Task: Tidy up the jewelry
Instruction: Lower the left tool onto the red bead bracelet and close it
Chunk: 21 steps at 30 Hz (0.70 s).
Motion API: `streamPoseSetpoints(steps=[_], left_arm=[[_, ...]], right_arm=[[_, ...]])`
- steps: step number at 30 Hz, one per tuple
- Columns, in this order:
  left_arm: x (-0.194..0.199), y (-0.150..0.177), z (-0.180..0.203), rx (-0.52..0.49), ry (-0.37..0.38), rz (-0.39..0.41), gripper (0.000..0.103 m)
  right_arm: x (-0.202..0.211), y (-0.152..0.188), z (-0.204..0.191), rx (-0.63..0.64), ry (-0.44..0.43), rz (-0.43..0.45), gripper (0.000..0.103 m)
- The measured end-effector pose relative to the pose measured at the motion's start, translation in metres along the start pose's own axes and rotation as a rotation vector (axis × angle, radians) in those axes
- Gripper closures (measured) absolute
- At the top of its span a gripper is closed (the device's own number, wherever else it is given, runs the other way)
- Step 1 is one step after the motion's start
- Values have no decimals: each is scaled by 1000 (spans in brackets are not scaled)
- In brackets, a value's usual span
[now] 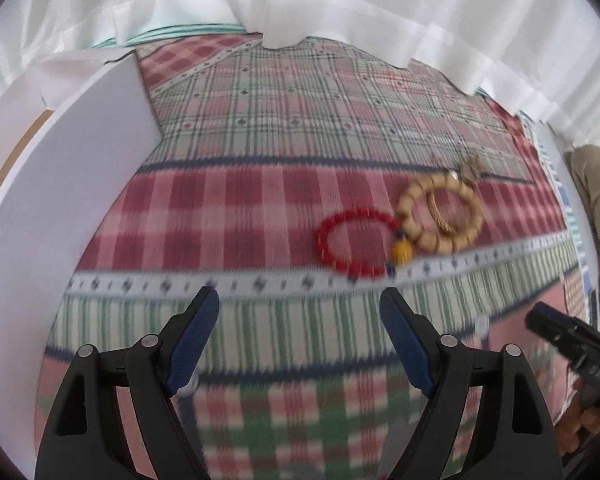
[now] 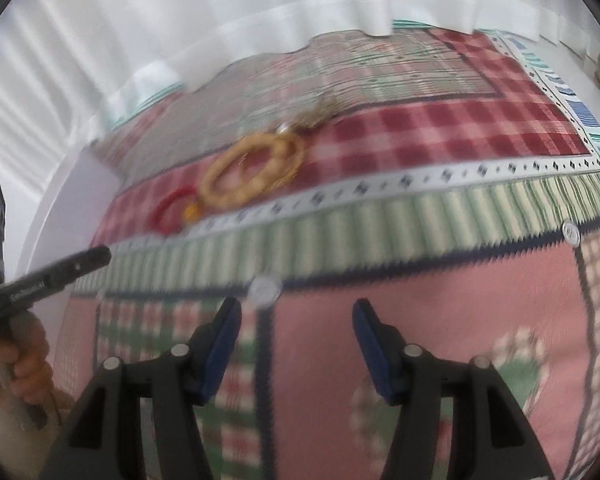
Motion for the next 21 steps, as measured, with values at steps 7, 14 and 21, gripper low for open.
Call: streamPoseSetpoints(steps=[7,14,21], left_arm=[[-21,-8,65,-345,9,22,25],[-55,-17,78,-390,1,-45,43],[-66,-20,88,-419,16,-26,45]], right_arm=[[5,-50,27,-103,-50,19,44],[-24,-109,35,-143,-78,-92,44],[-72,-161,21,-157,-26,-131,44]])
Point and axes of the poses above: each gripper's, at about its wrist camera, not at the fingertips, and x roughly against the way its jaws point, z to its right, y to its underside, the point moved 3 cm from there along -x, roughly the way its jaws point, and after that the axes turned 3 degrees about -z, right-handed, at the moved point
